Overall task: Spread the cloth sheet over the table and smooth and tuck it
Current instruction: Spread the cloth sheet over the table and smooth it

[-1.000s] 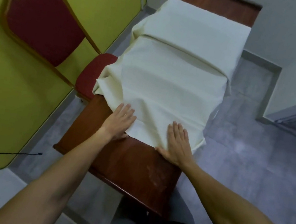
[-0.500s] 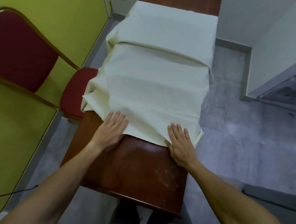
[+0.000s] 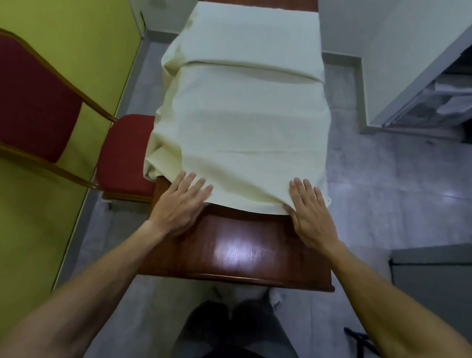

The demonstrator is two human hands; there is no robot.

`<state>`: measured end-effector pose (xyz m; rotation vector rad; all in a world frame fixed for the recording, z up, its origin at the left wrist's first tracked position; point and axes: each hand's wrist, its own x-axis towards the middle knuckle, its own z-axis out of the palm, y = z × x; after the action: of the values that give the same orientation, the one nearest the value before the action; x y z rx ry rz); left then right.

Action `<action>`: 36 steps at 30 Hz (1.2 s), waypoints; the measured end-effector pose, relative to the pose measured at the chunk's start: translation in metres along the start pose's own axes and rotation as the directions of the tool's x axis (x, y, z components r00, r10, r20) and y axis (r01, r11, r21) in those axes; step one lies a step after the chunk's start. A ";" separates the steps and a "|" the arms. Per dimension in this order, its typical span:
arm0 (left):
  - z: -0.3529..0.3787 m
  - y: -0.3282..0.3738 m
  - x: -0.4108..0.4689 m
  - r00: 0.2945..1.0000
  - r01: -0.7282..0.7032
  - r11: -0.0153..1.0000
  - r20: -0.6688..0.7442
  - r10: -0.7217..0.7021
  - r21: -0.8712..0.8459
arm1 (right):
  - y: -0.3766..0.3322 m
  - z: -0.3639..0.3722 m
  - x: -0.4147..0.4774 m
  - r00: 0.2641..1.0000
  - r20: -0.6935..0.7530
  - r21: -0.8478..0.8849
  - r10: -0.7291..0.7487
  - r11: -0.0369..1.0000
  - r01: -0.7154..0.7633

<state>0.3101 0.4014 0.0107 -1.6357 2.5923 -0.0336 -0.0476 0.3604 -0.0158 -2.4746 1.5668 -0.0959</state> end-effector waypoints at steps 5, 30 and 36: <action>0.009 0.027 -0.042 0.999 0.034 0.997 -0.011 -0.034 -0.075 | -0.013 0.015 -0.044 1.000 0.003 0.002 -0.013 1.000 0.013; 0.012 0.156 -0.162 0.953 0.281 0.959 0.131 -0.274 -0.041 | -0.023 0.030 -0.160 0.994 0.031 -0.002 -0.107 0.994 0.108; 0.022 0.157 -0.179 0.954 0.269 0.960 0.155 -0.256 -0.071 | -0.030 0.038 -0.180 0.992 0.065 -0.021 -0.110 0.994 0.111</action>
<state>0.2469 0.6310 -0.0114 -1.9269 2.2866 0.1837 -0.0921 0.5402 -0.0366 -2.5566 1.4140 -0.0143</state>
